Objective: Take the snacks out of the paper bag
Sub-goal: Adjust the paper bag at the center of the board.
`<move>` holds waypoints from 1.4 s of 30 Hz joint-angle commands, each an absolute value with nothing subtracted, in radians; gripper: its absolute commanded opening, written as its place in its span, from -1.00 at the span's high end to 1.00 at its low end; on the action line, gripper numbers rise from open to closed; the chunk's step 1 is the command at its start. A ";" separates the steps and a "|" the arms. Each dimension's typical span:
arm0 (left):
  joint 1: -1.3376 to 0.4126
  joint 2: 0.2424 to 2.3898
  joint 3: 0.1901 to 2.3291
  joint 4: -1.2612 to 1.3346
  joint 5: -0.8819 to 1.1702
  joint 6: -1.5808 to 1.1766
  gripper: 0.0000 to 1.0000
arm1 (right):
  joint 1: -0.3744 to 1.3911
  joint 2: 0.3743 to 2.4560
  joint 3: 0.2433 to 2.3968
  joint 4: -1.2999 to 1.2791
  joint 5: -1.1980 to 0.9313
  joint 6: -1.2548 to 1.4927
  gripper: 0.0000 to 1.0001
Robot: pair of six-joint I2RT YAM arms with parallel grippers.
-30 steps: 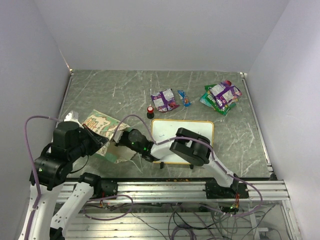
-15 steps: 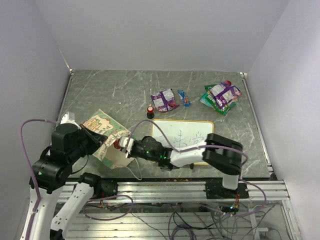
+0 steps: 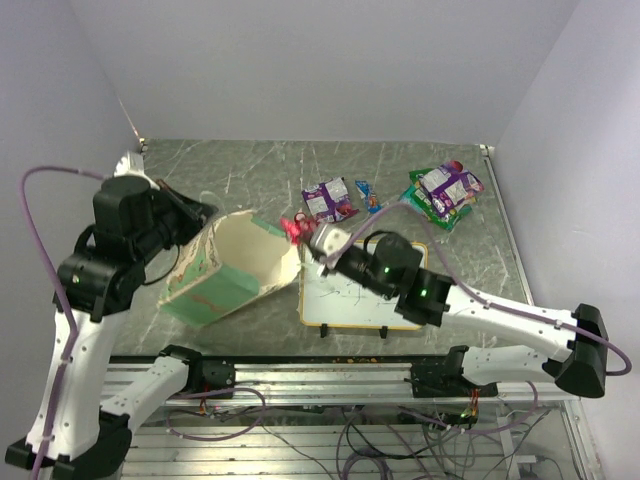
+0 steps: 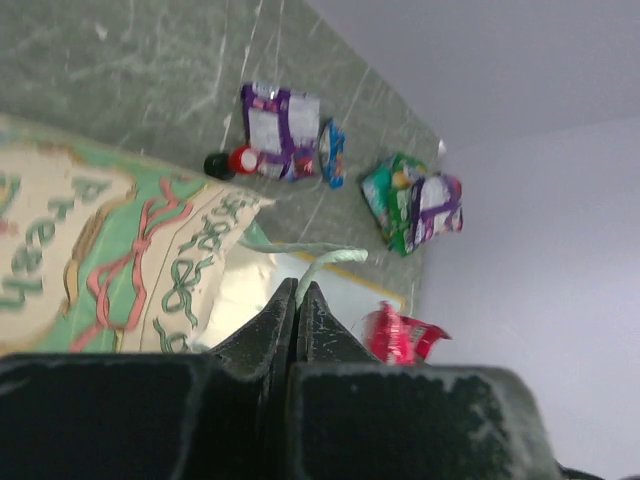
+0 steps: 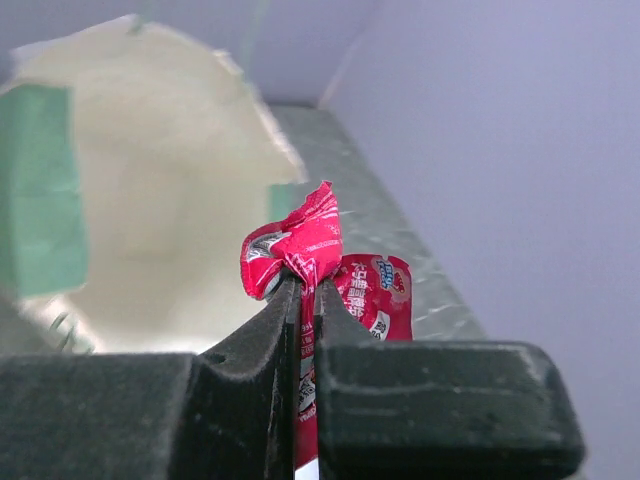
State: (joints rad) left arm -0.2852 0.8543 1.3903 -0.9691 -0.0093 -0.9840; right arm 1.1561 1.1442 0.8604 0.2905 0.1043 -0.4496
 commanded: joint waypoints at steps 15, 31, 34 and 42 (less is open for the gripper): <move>-0.290 0.510 1.089 -1.216 -0.258 -1.104 0.77 | 0.899 1.203 1.127 0.167 0.344 -0.265 1.00; -0.289 0.527 1.180 -1.261 -0.195 -1.099 0.20 | 0.595 1.299 1.197 -0.014 0.264 0.015 1.00; -0.290 0.515 1.209 -1.298 -0.202 -1.115 -0.02 | 0.579 1.313 1.195 -0.025 0.241 0.034 1.00; -0.290 0.547 1.330 -1.416 -0.238 -1.123 -0.58 | 0.571 1.335 1.207 -0.042 0.205 0.047 1.00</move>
